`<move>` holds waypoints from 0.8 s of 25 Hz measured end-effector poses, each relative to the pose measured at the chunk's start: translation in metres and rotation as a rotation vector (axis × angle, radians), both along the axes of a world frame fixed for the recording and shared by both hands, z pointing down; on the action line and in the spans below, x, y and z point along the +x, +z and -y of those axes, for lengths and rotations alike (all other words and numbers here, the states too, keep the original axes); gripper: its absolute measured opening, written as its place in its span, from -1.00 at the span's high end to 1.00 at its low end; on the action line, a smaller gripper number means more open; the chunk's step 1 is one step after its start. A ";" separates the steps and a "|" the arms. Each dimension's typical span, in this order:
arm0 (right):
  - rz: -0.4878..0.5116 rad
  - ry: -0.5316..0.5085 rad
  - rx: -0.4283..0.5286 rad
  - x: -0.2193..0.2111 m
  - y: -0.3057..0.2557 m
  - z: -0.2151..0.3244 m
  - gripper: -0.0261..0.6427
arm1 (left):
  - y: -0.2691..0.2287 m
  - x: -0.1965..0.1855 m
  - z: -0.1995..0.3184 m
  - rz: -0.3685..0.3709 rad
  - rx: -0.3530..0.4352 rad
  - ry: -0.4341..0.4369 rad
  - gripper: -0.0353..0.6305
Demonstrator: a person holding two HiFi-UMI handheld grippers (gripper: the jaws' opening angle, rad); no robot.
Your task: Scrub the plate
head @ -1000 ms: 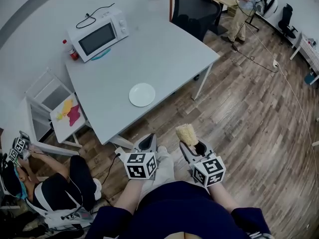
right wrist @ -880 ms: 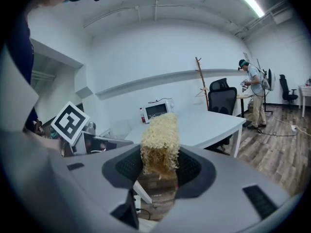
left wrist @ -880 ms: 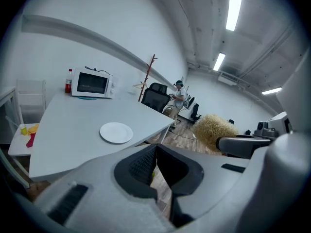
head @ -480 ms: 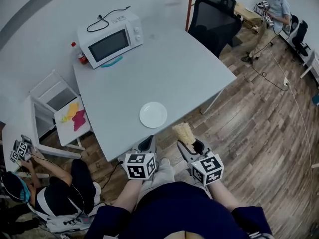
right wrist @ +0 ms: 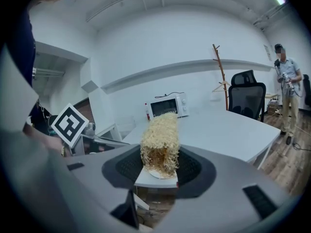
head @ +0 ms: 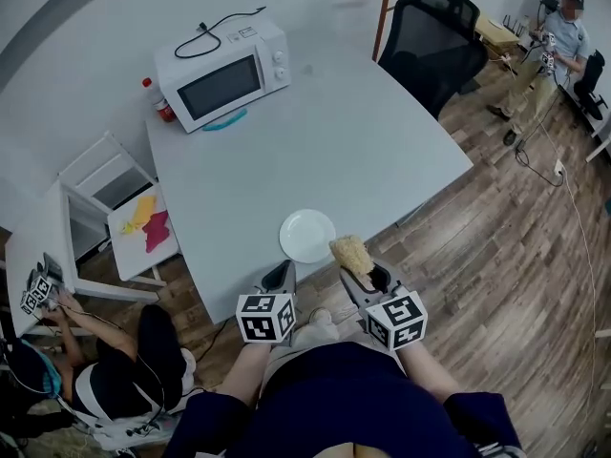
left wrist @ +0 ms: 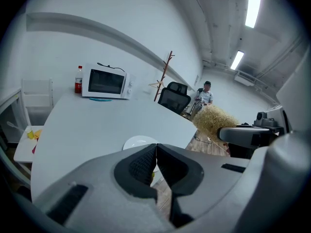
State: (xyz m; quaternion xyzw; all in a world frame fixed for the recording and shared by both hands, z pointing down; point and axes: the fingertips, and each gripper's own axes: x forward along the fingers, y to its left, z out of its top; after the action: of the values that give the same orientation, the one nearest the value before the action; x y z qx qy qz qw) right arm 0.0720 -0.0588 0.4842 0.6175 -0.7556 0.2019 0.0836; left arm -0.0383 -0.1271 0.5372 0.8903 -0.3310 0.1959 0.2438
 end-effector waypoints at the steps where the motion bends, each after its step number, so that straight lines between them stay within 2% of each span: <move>1: 0.001 0.000 -0.006 0.001 0.003 0.003 0.39 | 0.003 0.000 0.002 0.003 0.000 0.001 0.84; 5: 0.010 -0.013 -0.022 -0.001 0.014 0.013 0.39 | 0.013 -0.007 0.010 0.025 -0.003 -0.010 0.84; 10: 0.007 -0.076 -0.020 -0.001 0.019 0.026 0.39 | 0.026 -0.014 0.021 0.038 -0.020 -0.067 0.84; 15: -0.003 -0.192 -0.047 0.005 0.028 0.051 0.39 | 0.036 -0.013 0.029 0.047 -0.035 -0.137 0.84; 20: -0.027 -0.344 -0.057 0.000 0.029 0.082 0.39 | 0.044 -0.016 0.041 0.048 -0.075 -0.247 0.84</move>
State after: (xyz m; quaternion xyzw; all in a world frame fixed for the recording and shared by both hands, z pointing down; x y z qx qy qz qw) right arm 0.0722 -0.1403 0.5129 0.4793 -0.8428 0.1978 0.1447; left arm -0.0542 -0.1685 0.5815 0.8282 -0.4362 0.1977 0.2910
